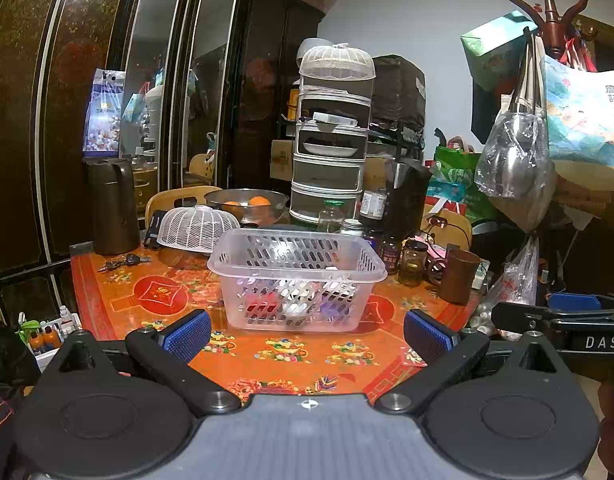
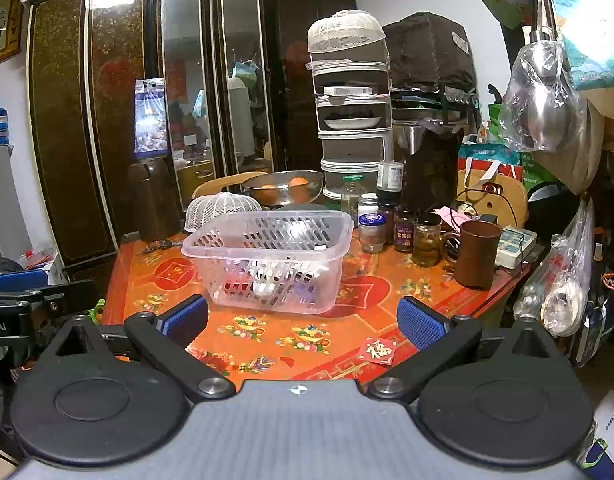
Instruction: Organize objects
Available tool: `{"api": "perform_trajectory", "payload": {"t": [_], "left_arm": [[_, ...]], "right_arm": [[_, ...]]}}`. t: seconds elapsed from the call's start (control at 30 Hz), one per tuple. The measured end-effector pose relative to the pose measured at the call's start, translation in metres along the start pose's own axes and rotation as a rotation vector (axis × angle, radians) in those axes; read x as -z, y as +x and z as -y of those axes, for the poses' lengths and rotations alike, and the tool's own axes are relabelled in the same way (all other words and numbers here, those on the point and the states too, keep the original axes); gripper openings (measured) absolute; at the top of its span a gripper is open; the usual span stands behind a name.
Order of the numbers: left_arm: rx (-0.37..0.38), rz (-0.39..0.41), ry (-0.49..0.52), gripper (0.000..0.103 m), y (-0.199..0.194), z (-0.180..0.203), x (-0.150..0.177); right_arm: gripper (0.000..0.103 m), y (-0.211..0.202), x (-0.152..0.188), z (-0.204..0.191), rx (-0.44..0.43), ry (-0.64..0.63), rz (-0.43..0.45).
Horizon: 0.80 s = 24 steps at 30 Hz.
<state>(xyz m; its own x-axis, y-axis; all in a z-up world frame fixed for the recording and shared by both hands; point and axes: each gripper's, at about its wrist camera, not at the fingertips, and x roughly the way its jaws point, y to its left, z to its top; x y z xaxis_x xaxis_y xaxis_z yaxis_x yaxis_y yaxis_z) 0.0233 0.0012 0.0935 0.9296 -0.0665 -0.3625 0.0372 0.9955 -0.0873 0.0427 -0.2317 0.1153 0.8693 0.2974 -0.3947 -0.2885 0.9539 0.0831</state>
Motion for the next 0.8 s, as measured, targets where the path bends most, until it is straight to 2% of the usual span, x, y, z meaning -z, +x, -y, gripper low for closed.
{"api": "perform_trajectory", "payload": {"t": [0.8], "left_arm": [[-0.001,-0.004,-0.001,0.103,0.0023,0.0021,0.0032]], "right_arm": [[0.103,0.0011,0.0001,-0.0002,-0.003,-0.006,-0.008]]}}
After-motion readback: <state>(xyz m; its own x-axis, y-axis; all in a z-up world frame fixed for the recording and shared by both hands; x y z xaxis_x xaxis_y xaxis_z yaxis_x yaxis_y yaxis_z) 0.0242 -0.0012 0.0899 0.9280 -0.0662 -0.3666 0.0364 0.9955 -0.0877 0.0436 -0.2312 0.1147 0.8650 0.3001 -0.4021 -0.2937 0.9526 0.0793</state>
